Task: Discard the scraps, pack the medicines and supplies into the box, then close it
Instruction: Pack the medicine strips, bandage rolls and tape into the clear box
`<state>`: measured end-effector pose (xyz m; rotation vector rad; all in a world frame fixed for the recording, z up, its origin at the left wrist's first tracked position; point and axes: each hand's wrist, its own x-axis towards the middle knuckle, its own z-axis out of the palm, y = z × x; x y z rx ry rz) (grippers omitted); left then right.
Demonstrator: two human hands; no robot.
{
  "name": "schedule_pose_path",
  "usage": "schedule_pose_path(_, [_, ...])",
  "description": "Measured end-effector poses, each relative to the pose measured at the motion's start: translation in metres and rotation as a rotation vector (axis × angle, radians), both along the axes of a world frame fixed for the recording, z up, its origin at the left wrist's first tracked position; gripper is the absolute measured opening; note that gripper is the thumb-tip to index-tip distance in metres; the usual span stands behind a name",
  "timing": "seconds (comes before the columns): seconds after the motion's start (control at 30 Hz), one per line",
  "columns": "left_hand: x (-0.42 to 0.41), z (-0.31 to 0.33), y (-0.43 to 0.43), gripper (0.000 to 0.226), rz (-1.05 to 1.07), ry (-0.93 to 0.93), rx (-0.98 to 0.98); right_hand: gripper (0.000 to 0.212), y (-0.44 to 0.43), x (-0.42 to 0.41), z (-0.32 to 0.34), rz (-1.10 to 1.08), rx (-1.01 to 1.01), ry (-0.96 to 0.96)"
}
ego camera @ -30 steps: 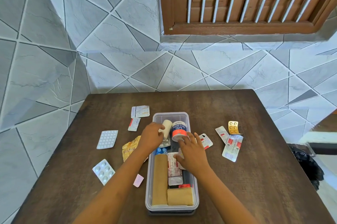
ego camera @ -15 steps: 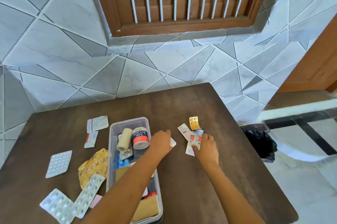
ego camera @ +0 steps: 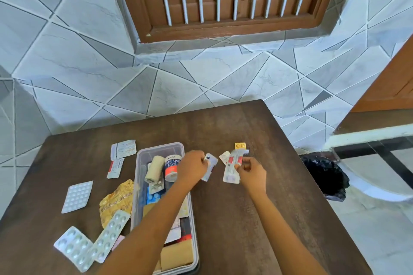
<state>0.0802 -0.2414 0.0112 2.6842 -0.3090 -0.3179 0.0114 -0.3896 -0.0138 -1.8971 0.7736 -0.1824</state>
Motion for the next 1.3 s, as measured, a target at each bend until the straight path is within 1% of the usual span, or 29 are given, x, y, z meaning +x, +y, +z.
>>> schedule_pose_path(0.03, [0.002, 0.01, 0.01, 0.022, 0.059, 0.004, -0.064, 0.016, 0.005, 0.001, 0.01, 0.036, 0.04, -0.046])
schedule_pose_path(0.1, [0.007, 0.028, 0.038, 0.016, 0.168, 0.006, -0.157, 0.008, 0.022, 0.002, 0.03, 0.159, 0.171, -0.104])
schedule_pose_path(0.17, [0.011, 0.04, 0.072, 0.013, 0.228, 0.031, -0.174, 0.01, 0.047, 0.005, 0.047, 0.306, 0.295, -0.104])
schedule_pose_path(0.2, [0.011, 0.042, 0.087, 0.011, 0.245, 0.049, -0.167, 0.013, 0.06, 0.006, 0.053, 0.378, 0.292, -0.074])
schedule_pose_path(0.23, [0.009, 0.043, 0.104, 0.009, 0.263, 0.066, -0.143, 0.017, 0.076, 0.008, 0.055, 0.451, 0.254, -0.039])
schedule_pose_path(0.3, [0.002, 0.039, 0.124, 0.007, 0.287, 0.115, -0.093, 0.033, 0.101, 0.009, 0.053, 0.563, 0.105, 0.001])
schedule_pose_path(0.37, [-0.009, 0.03, 0.141, 0.023, 0.333, 0.155, -0.102, 0.046, 0.125, 0.008, 0.044, 0.661, -0.124, 0.031])
schedule_pose_path(0.43, [-0.019, 0.023, 0.151, 0.036, 0.36, 0.149, -0.132, 0.044, 0.141, 0.006, 0.034, 0.746, -0.34, 0.055])
schedule_pose_path(0.53, [-0.028, 0.016, 0.158, 0.038, 0.366, 0.119, -0.14, 0.031, 0.154, 0.001, 0.022, 0.812, -0.509, 0.106])
schedule_pose_path(0.6, [-0.031, 0.014, 0.161, 0.037, 0.366, 0.124, -0.162, 0.034, 0.16, -0.001, 0.015, 0.876, -0.676, 0.179])
schedule_pose_path(0.67, [-0.031, 0.013, 0.163, 0.035, 0.36, 0.124, -0.178, 0.039, 0.164, -0.002, 0.011, 0.932, -0.845, 0.207])
schedule_pose_path(0.83, [-0.031, 0.011, 0.16, 0.036, 0.322, 0.105, -0.171, 0.039, 0.163, -0.008, 0.014, 0.934, -0.958, 0.169])
schedule_pose_path(0.87, [-0.031, 0.011, 0.159, 0.036, 0.314, 0.095, -0.169, 0.04, 0.161, -0.009, 0.014, 0.935, -0.984, 0.174])
schedule_pose_path(0.97, [-0.031, 0.011, 0.158, 0.038, 0.293, 0.082, -0.161, 0.039, 0.157, -0.016, 0.009, 0.97, -1.143, 0.21])
schedule_pose_path(1.03, [-0.032, 0.011, 0.157, 0.039, 0.288, 0.087, -0.166, 0.038, 0.154, -0.021, 0.003, 0.971, -1.182, 0.243])
schedule_pose_path(1.1, [-0.034, 0.012, 0.155, 0.04, 0.286, 0.079, -0.172, 0.047, 0.149, -0.021, 0.005, 0.971, -1.179, 0.217])
schedule_pose_path(1.13, [-0.034, 0.012, 0.155, 0.04, 0.289, 0.069, -0.181, 0.049, 0.148, -0.021, 0.007, 0.969, -1.197, 0.178])
schedule_pose_path(1.17, [-0.035, 0.012, 0.154, 0.04, 0.294, 0.062, -0.192, 0.045, 0.146, -0.022, 0.007, 1.004, -1.22, 0.187])
schedule_pose_path(1.2, [-0.036, 0.012, 0.153, 0.039, 0.302, 0.063, -0.207, 0.04, 0.144, -0.022, 0.004, 1.058, -1.226, 0.147])
schedule_pose_path(1.23, [-0.037, 0.013, 0.152, 0.039, 0.309, 0.075, -0.227, 0.04, 0.143, -0.021, 0.0, 1.115, -1.189, 0.131])
schedule_pose_path(1.3, [-0.041, 0.011, 0.145, 0.037, 0.317, 0.114, -0.292, 0.042, 0.139, -0.02, -0.003, 1.097, -1.086, 0.119])
